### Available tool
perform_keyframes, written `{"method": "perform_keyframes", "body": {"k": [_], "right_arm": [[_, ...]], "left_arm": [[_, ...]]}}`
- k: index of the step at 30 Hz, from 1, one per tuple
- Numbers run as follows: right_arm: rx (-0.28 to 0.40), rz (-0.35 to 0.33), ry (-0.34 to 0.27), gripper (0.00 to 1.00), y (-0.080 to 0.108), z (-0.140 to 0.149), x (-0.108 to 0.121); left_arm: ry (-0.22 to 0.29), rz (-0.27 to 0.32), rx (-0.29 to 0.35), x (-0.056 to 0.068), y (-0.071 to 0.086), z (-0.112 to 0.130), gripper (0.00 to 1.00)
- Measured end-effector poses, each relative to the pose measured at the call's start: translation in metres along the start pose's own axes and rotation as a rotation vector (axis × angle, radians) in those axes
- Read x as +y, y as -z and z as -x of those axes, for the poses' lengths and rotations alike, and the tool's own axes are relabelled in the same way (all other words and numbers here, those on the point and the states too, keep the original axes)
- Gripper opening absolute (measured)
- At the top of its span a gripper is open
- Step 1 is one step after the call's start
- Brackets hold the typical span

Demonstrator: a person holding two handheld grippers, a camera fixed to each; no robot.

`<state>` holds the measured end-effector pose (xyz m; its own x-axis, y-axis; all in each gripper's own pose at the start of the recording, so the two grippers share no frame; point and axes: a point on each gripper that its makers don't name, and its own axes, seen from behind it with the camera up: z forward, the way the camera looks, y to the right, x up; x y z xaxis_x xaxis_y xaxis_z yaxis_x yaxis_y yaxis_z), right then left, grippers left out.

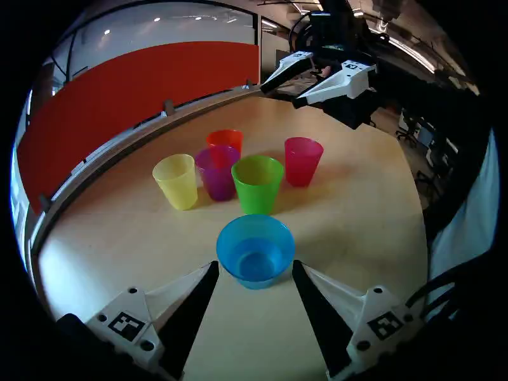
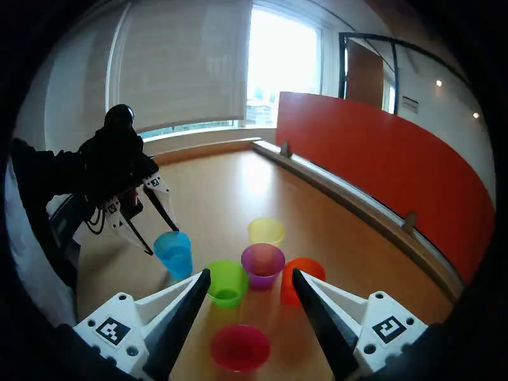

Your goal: Pour water

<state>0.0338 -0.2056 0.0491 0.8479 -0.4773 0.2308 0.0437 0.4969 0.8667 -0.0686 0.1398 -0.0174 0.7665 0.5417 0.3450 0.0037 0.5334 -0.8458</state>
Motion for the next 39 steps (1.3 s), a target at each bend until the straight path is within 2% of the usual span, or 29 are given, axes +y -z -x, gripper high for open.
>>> {"method": "perform_keyframes", "body": {"k": [26, 39], "right_arm": [[-0.114, -0.047, 0.022, 1.00, -0.037, 0.031, -0.011], [-0.178, -0.057, 0.044, 1.00, -0.048, 0.046, -0.017]], "left_arm": [[0.002, 0.011, -0.008, -0.002, -0.025, 0.000, 0.85], [0.001, 0.010, 0.001, -0.003, -0.029, -0.002, 0.85]]}}
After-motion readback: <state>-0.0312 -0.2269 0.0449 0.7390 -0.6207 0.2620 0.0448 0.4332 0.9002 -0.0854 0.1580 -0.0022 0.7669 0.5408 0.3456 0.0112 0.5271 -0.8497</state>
